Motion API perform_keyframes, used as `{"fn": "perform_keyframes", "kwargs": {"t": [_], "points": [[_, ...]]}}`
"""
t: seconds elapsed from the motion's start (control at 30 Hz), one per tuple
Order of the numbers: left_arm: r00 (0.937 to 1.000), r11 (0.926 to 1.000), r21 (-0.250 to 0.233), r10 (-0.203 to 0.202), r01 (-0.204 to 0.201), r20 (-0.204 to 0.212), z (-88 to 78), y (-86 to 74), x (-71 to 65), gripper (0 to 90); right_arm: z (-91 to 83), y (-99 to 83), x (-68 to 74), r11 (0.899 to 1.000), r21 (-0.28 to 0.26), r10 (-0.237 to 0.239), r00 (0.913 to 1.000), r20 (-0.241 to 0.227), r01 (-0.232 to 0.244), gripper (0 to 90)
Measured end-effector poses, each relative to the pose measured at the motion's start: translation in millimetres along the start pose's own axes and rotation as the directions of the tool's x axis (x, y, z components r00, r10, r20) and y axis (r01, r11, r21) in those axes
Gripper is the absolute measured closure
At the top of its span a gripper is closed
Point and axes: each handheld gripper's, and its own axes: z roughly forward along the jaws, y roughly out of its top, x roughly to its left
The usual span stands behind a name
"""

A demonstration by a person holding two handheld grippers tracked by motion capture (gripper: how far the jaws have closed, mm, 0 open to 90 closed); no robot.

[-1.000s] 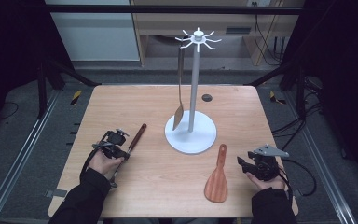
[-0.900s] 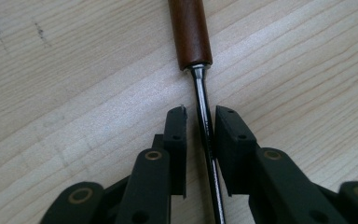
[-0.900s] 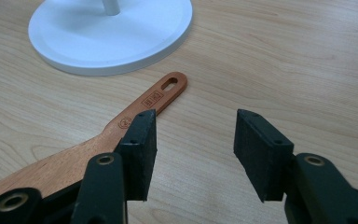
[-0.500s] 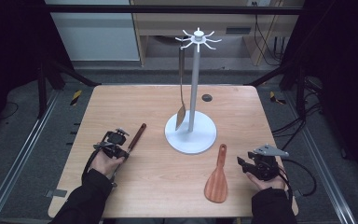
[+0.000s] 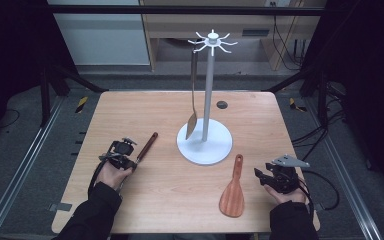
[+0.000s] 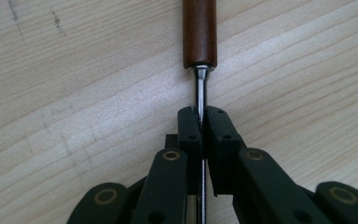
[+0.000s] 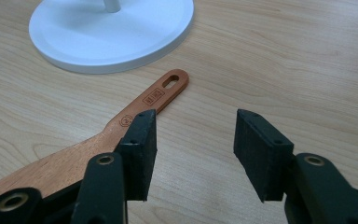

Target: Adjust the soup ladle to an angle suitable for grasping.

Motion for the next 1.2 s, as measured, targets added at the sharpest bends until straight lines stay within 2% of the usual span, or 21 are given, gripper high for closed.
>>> {"fn": "perform_keyframes", "kwargs": {"t": [0.23,0.33,0.4,0.53,0.57,0.83,1.03,1.2], "points": [[0.9995,0.9989,-0.034,0.032,-0.032,0.000,-11.6,-3.2,-3.2,84.5,-0.1,0.1,-0.5,1.000,-0.002,-0.002,1.0000,-0.004,0.002,49.8],[0.9996,0.9979,-0.060,0.025,-0.024,0.010,-15.6,-5.3,-4.4,84.6,-0.8,0.1,-0.7,1.000,-0.008,-0.001,1.0000,-0.007,0.001,50.0],[0.9995,0.9954,-0.092,0.029,-0.028,0.014,-23.9,-7.9,-4.1,84.6,-1.4,0.3,-0.6,1.000,-0.010,0.002,1.0000,-0.006,-0.002,50.0],[0.9994,0.9921,-0.122,0.030,-0.028,0.018,-33.9,-11.4,-3.4,84.6,-2.1,0.3,-0.4,1.000,-0.008,0.002,1.0000,-0.009,-0.002,50.1],[0.9995,0.9909,-0.133,0.027,-0.024,0.019,-35.7,-12.4,-3.4,84.6,-1.6,0.0,-1.2,1.000,-0.014,-0.012,0.9999,-0.003,0.012,50.2],[0.9993,0.9849,-0.172,0.019,-0.014,0.031,-47.0,-15.1,-1.1,84.6,-2.4,-0.1,-1.5,1.000,-0.014,-0.004,1.0000,-0.004,0.004,50.2],[0.9986,0.9735,-0.227,0.032,-0.022,0.041,-59.3,-16.0,-2.7,84.6,-2.8,-0.2,-1.8,1.000,-0.019,0.001,1.0000,-0.003,-0.001,50.2],[0.9981,0.9529,-0.302,0.044,-0.029,0.043,-75.7,-17.0,-4.8,84.6,-2.7,-0.2,-1.9,1.000,-0.020,0.000,1.0000,0.000,0.000,50.2]]}}
